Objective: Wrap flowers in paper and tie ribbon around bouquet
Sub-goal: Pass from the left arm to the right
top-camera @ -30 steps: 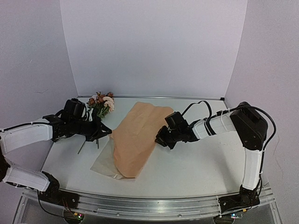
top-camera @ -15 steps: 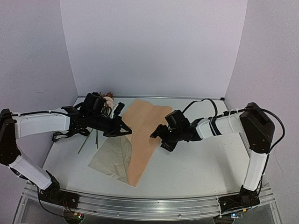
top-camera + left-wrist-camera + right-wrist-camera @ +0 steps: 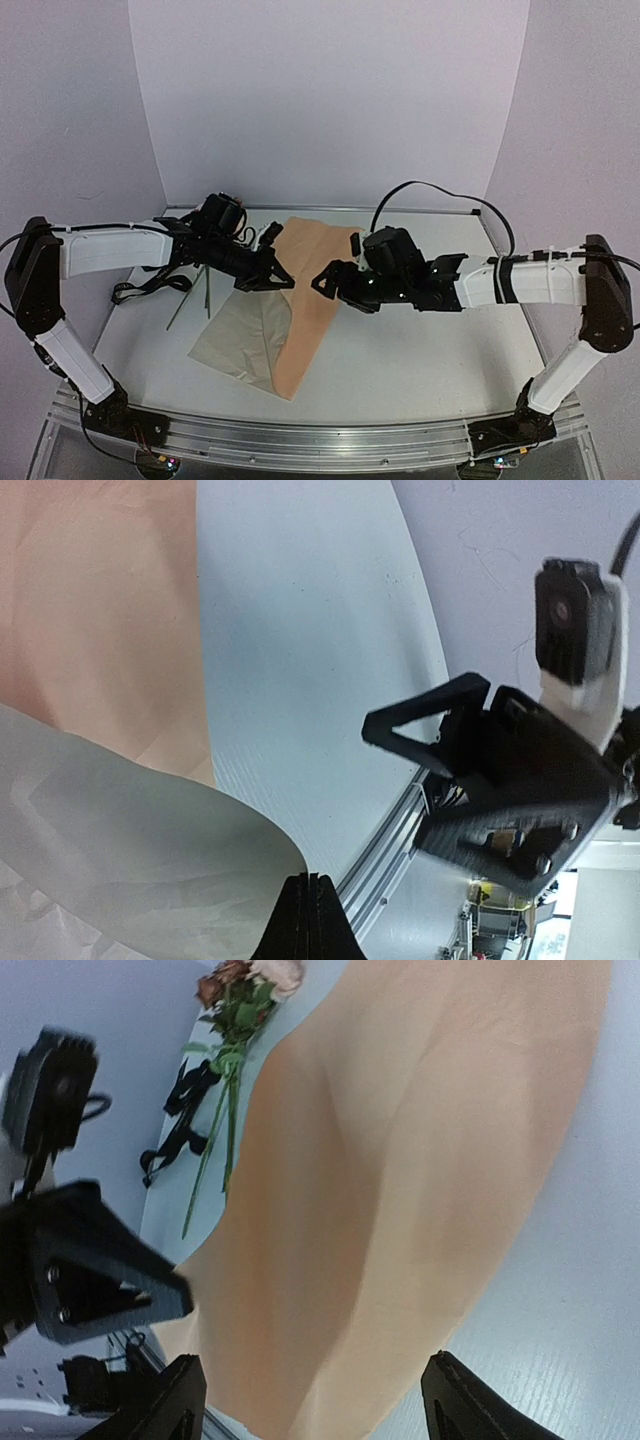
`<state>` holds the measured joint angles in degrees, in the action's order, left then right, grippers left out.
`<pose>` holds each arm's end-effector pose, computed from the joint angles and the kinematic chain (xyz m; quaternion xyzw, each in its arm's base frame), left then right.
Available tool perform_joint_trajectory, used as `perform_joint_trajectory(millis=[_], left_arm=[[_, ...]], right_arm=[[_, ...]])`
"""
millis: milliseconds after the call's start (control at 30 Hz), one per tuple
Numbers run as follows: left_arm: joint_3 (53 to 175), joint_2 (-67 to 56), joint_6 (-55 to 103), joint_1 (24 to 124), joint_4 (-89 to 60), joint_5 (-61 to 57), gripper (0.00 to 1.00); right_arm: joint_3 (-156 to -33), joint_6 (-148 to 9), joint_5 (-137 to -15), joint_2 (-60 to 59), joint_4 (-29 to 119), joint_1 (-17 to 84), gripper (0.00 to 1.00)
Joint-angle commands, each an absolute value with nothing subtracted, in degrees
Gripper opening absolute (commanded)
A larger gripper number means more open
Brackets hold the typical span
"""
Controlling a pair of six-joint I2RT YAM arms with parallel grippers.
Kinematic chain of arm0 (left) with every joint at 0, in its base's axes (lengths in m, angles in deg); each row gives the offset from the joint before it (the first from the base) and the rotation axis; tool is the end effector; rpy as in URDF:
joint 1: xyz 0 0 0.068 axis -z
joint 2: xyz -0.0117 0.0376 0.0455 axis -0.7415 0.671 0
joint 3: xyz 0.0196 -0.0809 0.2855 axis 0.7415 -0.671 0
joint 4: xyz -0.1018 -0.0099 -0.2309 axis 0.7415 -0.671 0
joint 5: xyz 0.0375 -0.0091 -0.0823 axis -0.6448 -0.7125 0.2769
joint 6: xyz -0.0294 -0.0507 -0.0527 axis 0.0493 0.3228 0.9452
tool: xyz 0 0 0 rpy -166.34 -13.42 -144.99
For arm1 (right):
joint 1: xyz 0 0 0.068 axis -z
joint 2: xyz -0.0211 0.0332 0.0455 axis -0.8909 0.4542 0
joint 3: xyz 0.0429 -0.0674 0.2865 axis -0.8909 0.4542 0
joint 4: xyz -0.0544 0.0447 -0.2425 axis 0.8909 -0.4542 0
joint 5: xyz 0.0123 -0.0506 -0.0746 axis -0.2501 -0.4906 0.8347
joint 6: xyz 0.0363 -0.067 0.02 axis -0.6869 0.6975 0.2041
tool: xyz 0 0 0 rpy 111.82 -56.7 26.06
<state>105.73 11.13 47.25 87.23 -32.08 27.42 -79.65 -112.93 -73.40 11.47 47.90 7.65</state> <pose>0.2502 -0.2590 0.2580 0.1642 0.8633 -0.4621 0.1191 0.2168 0.3240 0.2545 -0.0623 0.8654 0.4179 0.2693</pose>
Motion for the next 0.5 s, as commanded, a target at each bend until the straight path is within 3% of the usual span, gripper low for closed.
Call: perform_joint_trajectory(millis=[0, 300, 367, 467], left_arm=[[110.4, 11.7, 48.8, 87.3, -34.2, 30.9, 0.00], [111.8, 11.6, 48.1, 87.3, -36.8, 31.5, 0.00], [111.9, 11.3, 48.0, 87.3, -37.2, 31.5, 0.00], [111.3, 10.8, 48.0, 87.3, -37.6, 30.6, 0.01]], right_arm=[[-83.3, -98.4, -69.1, 13.8, 50.2, 2.3, 0.76], [-93.0, -96.8, -64.5, 22.4, 46.7, -0.8, 0.72], [-94.5, -97.3, -63.0, 23.8, 46.0, -0.9, 0.62], [-96.3, -97.9, -59.5, 25.0, 44.1, -0.9, 0.36]])
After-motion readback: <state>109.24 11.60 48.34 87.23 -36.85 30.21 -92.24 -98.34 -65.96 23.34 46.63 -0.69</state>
